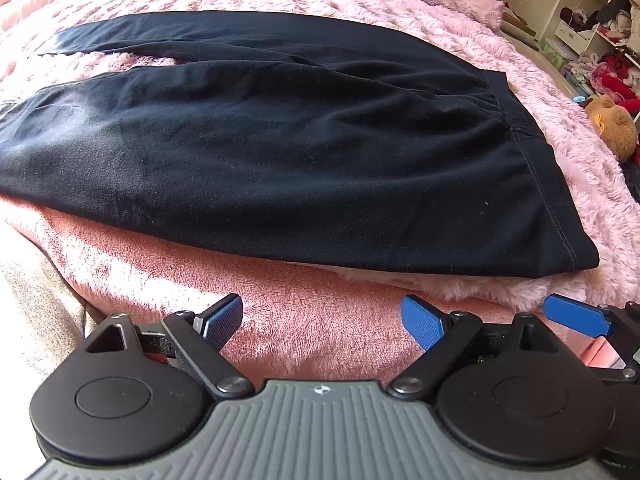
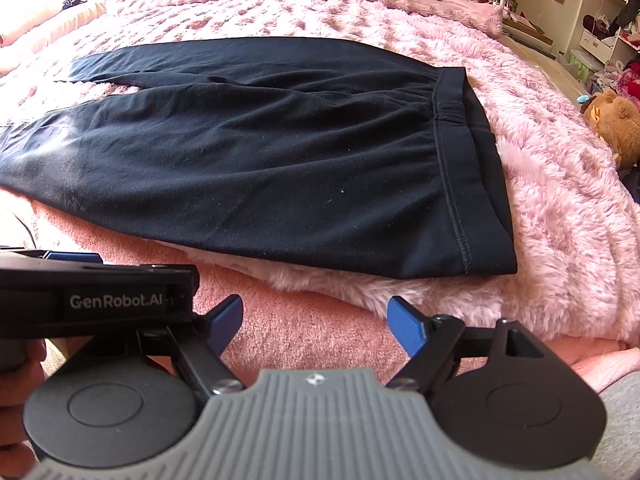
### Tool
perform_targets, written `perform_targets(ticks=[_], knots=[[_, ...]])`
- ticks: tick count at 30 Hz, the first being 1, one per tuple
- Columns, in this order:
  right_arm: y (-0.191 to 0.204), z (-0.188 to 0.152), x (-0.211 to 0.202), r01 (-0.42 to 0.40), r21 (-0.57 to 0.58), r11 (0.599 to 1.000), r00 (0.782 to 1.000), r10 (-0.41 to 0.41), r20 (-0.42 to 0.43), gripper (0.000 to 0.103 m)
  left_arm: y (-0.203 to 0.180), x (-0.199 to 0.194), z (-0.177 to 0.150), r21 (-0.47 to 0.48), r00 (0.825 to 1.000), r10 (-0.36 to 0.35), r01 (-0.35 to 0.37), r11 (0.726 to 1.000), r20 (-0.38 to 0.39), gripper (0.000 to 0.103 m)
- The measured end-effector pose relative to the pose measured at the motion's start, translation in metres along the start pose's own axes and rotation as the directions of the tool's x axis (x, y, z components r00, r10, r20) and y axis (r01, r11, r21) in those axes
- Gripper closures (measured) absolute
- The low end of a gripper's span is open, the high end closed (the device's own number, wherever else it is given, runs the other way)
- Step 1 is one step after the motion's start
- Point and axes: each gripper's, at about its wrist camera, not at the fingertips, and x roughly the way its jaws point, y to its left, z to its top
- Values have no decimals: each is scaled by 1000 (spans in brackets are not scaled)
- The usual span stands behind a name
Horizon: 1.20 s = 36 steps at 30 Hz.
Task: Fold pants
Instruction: 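Grasp the trouser waistband with the right gripper while the left gripper approaches it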
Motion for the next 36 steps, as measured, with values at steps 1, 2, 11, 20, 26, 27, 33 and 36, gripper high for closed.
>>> perform_targets(ticks=[1, 2, 11, 20, 26, 27, 33, 36], knots=[[-2, 0, -1, -6, 2, 1000, 1000, 6, 7, 28, 2, -1, 1, -5, 1000, 3, -3, 1000, 6, 3], [-3, -1, -2, -5, -1, 1000, 1000, 5, 20, 28, 5, -4, 2, -19, 1000, 5, -5, 1000, 20, 8], [-54, -9, -22, -157, 198, 967, 937, 83, 339, 21, 47, -6, 16, -263, 995, -66, 83, 961, 73, 24], [-121, -31, 14, -296, 615, 731, 948, 146, 283, 77, 79, 5, 22, -433, 970, -233, 242, 868, 75, 27], [-150, -55, 40, -353, 792, 498, 936, 199, 292, 77, 77, 5, 19, -382, 970, -228, 245, 891, 90, 26], [-152, -58, 42, -356, 808, 469, 934, 201, 295, 76, 79, 3, 17, -387, 968, -228, 251, 887, 106, 26], [-165, -54, 56, -463, 813, 352, 885, 238, 401, 71, 105, 10, 26, -448, 973, -198, 229, 864, 116, 22], [-169, -52, 68, -513, 808, 288, 849, 308, 429, 71, 124, 17, 24, -536, 977, -189, 211, 818, 96, 22]])
